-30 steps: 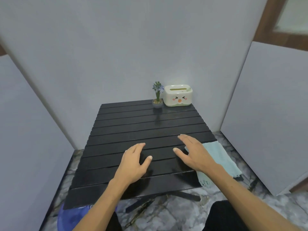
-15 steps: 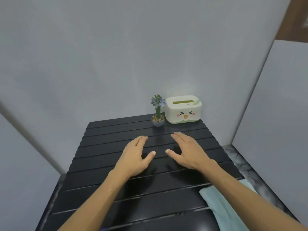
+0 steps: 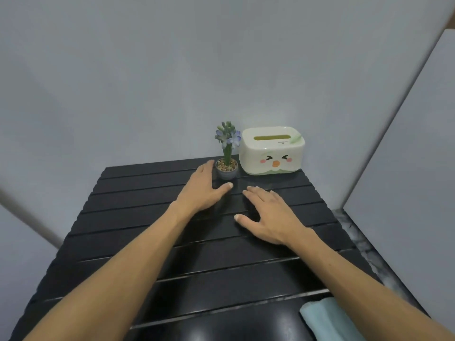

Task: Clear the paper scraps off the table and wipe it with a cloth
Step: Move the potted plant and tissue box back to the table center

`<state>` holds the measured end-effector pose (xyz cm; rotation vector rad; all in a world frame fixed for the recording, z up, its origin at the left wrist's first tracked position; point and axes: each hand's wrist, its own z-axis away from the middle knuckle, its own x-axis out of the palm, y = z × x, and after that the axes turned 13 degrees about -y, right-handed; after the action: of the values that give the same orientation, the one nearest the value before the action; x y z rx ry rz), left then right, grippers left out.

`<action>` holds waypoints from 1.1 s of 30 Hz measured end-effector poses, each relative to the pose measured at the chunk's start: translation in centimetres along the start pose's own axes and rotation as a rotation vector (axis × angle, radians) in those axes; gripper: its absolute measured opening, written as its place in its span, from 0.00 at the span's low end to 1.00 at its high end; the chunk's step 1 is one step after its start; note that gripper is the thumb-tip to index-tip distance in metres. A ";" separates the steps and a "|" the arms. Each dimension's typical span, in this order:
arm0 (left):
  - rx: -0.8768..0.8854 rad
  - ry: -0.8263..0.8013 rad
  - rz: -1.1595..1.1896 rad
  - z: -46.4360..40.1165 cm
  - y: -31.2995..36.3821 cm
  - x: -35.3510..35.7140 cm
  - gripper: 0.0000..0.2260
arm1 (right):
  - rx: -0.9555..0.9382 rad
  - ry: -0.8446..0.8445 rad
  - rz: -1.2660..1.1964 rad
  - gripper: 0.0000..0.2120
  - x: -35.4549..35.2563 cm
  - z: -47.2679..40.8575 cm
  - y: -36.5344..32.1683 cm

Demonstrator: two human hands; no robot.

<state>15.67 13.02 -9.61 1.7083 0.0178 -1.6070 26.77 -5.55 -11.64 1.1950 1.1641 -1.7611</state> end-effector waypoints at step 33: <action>0.021 0.206 0.322 -2.2 1.4 2.1 0.31 | 0.045 -0.018 0.001 0.38 -0.1 -0.3 -0.9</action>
<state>18.59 12.21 -10.92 1.7834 -0.1655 -1.1974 26.08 -4.94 -11.30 1.2032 1.1187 -1.8020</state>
